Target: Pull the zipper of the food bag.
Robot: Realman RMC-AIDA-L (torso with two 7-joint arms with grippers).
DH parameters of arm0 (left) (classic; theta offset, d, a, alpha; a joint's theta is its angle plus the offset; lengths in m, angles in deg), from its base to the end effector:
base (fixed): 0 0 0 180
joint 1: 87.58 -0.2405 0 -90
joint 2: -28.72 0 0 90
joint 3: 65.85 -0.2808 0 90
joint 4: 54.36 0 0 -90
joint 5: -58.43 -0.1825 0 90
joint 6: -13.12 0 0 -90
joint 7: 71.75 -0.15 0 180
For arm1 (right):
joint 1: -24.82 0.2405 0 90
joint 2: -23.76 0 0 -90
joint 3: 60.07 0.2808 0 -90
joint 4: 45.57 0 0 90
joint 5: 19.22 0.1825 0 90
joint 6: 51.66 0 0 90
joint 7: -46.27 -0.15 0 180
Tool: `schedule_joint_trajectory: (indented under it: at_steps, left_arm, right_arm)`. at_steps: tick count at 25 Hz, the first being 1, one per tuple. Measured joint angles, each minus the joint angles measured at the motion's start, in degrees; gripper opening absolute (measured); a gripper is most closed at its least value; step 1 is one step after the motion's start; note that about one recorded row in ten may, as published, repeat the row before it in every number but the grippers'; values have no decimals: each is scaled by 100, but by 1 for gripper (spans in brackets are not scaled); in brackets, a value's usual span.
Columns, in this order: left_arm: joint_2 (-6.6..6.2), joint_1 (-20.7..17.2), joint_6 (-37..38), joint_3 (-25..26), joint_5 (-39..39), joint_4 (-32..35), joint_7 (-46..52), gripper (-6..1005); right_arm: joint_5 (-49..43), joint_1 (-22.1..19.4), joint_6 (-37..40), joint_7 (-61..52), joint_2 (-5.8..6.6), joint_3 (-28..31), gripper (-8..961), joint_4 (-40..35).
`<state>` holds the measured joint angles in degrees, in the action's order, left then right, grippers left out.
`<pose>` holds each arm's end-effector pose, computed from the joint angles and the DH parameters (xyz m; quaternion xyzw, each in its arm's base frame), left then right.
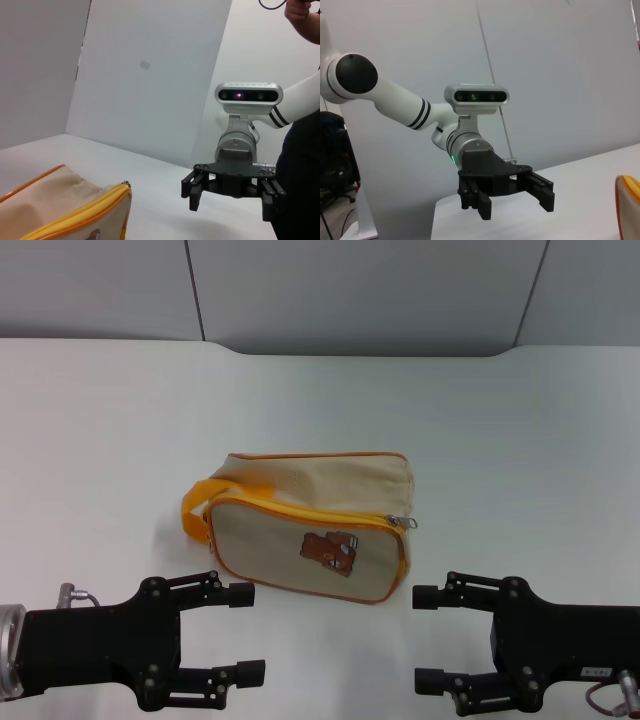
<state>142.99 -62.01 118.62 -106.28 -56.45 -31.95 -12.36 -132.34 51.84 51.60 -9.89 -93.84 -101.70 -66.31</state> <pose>-0.2836 0.2450 -0.0174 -0.9406 -0.1415 -0.3081 0.0175 0.2646 0.2467 -0.0430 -0.9358 0.1212 0.3306 0.0162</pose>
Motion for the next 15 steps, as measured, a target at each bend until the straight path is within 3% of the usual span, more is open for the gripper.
schedule_joint_trajectory:
  at_steps: [15]
  left_arm:
    - [8,24,-26,0,-68,0,-7,824]
  right_arm:
    - [0,15,0,0,0,-2,831,0]
